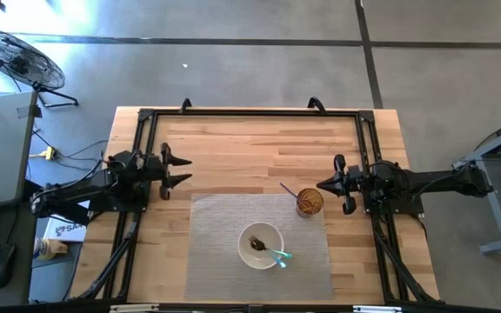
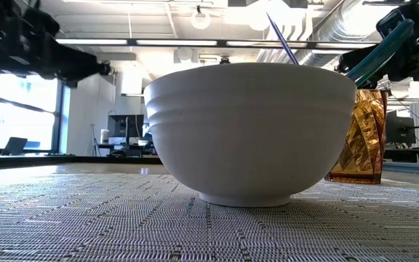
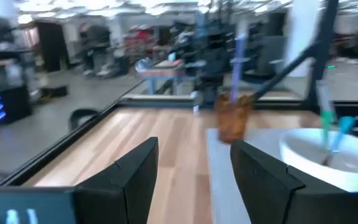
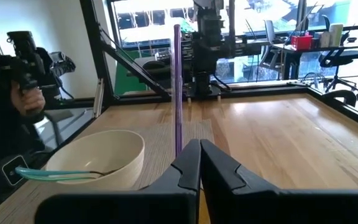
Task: Pick & Place Utensil
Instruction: Return to Home Position
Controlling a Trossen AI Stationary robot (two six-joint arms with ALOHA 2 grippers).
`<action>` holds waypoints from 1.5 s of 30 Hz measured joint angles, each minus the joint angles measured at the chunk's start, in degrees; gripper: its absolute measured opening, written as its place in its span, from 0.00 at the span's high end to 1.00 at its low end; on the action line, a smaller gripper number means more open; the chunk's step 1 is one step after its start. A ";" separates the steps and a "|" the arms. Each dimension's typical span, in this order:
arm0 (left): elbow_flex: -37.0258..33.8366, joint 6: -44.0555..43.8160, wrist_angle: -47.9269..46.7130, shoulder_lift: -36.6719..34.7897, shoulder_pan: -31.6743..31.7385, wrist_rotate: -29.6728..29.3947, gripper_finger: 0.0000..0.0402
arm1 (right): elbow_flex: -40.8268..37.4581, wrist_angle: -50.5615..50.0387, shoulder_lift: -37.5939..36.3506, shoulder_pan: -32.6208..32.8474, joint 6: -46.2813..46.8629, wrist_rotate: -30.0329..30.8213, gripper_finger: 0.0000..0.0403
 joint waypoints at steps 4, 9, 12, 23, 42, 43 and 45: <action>-0.04 -2.94 -1.12 0.10 0.00 1.19 0.51 | 0.00 -0.14 0.00 0.00 0.00 0.04 0.99; -0.13 -5.79 -1.72 0.10 0.00 0.42 0.51 | 0.00 -0.14 0.00 0.00 0.00 0.07 0.98; -0.17 -6.08 -1.73 0.10 0.00 0.08 0.51 | 0.00 -0.14 0.00 0.00 0.00 0.08 0.98; -0.24 -6.11 -1.75 0.10 0.00 -0.07 0.51 | 0.00 -0.14 0.00 0.00 0.00 0.13 0.99; -0.26 -6.11 -1.75 0.10 0.00 -0.11 0.51 | 0.00 -0.14 0.00 0.01 0.00 0.13 0.98; -0.27 -6.12 -1.75 0.10 0.00 -0.11 0.51 | 0.00 -0.15 0.00 0.01 0.00 0.13 0.98; -0.28 -6.11 -1.75 0.10 0.00 -0.11 0.51 | 0.00 -0.14 0.00 0.01 0.00 0.13 0.98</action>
